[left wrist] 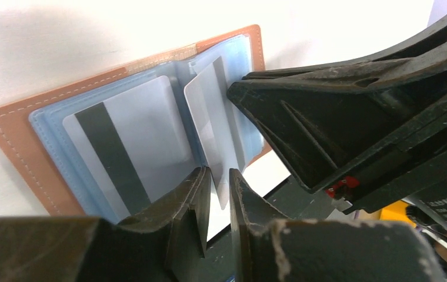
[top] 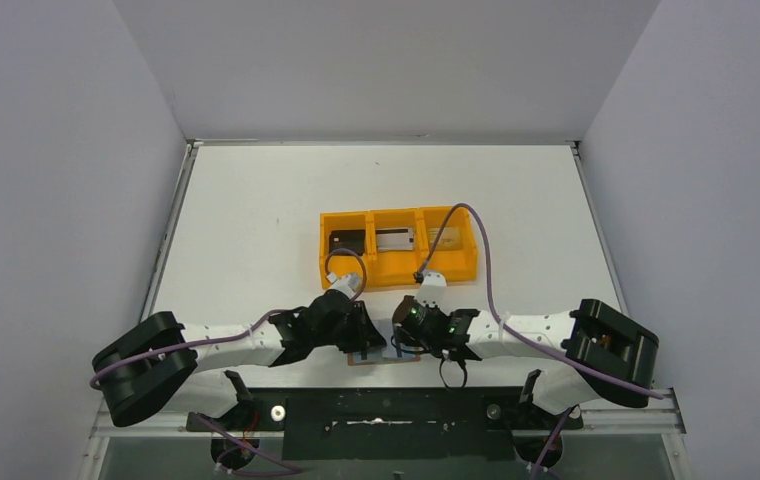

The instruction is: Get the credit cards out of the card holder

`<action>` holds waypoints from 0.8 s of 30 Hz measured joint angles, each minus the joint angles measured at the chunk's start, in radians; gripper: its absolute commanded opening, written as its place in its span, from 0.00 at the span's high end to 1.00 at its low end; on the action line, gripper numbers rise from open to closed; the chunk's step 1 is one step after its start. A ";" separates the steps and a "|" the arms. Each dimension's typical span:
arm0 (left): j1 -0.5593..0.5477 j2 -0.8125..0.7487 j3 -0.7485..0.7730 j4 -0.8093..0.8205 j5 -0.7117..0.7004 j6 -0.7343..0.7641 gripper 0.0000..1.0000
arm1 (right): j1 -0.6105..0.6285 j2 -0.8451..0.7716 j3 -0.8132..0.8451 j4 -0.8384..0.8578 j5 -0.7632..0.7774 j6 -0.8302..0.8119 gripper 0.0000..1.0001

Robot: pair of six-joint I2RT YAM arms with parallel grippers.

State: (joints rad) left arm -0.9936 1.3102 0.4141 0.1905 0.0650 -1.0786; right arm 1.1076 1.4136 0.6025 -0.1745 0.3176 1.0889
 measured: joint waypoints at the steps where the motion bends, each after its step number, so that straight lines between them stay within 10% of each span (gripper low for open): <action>1: 0.000 0.001 -0.001 0.009 0.003 -0.003 0.80 | 0.000 0.000 -0.005 0.010 0.000 0.000 0.81; 24: 0.014 0.062 -0.078 0.204 0.024 -0.105 0.84 | -0.001 -0.010 -0.045 0.083 -0.002 0.012 0.86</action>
State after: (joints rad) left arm -0.9798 1.3720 0.3359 0.3950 0.0895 -1.1835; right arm 1.1069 1.4036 0.5575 -0.0917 0.3161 1.1007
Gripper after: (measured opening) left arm 0.163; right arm 0.140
